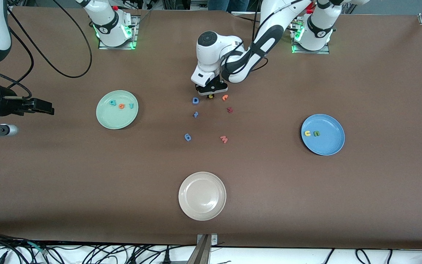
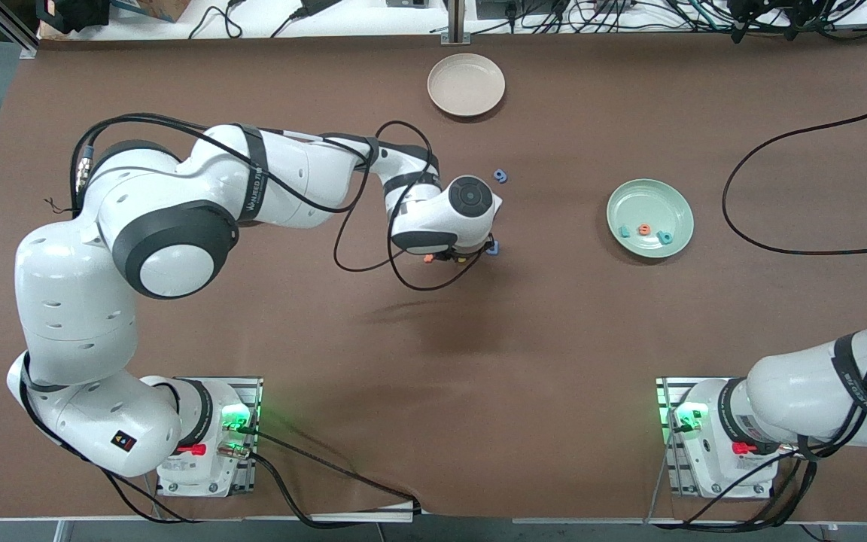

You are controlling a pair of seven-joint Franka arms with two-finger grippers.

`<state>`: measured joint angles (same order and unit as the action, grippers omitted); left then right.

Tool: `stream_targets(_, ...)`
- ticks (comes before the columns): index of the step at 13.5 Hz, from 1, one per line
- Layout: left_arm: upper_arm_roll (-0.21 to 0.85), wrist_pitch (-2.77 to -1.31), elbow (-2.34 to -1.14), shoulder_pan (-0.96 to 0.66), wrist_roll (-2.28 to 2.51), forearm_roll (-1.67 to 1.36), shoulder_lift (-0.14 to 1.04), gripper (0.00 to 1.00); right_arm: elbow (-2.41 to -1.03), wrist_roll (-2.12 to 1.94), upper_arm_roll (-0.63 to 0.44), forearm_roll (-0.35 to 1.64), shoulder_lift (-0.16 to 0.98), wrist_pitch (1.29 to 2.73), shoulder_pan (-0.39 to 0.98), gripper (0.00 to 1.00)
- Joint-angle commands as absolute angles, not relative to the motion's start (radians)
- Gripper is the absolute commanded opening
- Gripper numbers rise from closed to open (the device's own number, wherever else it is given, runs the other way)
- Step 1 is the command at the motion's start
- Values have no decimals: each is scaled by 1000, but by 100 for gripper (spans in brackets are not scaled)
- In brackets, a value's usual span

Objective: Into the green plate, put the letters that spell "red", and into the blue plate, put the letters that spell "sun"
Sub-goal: 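Close the left gripper on the yellow z letter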

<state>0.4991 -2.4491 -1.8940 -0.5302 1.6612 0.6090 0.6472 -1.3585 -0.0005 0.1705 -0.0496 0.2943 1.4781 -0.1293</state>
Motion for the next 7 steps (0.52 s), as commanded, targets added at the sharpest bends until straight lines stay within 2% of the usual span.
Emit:
stream_targets(1,505,-2375,-1876,-515,1643,560,563,10,-1342,11,184,-64,298,1466,-140,100)
stream_targets(7,502,-2201,-1656,-459,1415,345,574,10,-1342,11,184,-64,298,1466,-140,100)
